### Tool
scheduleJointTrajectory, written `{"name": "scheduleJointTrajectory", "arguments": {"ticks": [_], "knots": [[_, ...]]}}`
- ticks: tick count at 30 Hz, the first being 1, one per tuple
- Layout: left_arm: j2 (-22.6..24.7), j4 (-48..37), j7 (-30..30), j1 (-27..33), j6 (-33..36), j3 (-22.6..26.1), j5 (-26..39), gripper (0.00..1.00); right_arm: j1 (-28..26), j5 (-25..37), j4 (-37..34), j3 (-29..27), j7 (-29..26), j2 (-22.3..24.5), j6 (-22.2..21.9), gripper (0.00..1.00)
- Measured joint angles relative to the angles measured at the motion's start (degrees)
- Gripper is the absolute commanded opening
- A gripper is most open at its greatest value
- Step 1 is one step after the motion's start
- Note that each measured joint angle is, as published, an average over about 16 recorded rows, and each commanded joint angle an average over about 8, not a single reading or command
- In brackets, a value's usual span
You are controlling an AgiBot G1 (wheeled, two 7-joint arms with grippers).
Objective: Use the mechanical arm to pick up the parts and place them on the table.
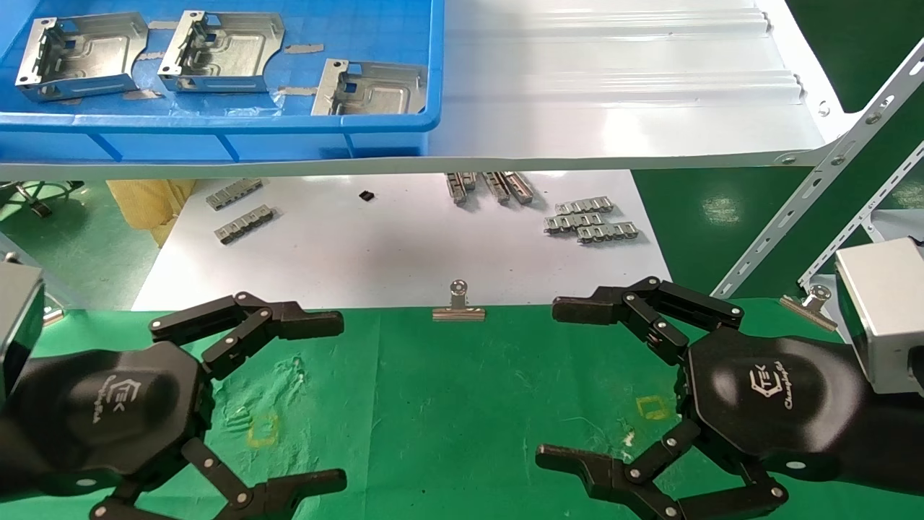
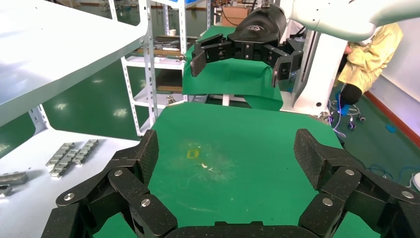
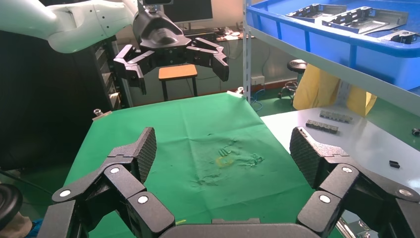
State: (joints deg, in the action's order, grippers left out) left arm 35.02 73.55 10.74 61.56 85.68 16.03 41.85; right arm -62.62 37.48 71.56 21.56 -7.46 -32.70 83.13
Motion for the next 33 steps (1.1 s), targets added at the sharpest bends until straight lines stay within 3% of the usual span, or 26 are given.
{"name": "scheduleJointTrajectory", "arguments": {"ticks": [7, 8, 33], "knots": [[0.0, 0.0, 0.0, 0.0, 0.0, 0.0, 0.0, 1.0, 0.0, 0.0, 0.0, 0.0, 0.0, 0.0, 0.0, 0.06], [0.0, 0.0, 0.0, 0.0, 0.0, 0.0, 0.0, 1.0, 0.0, 0.0, 0.0, 0.0, 0.0, 0.0, 0.0, 0.0], [0.0, 0.0, 0.0, 0.0, 0.0, 0.0, 0.0, 1.0, 0.0, 0.0, 0.0, 0.0, 0.0, 0.0, 0.0, 0.0]]}}
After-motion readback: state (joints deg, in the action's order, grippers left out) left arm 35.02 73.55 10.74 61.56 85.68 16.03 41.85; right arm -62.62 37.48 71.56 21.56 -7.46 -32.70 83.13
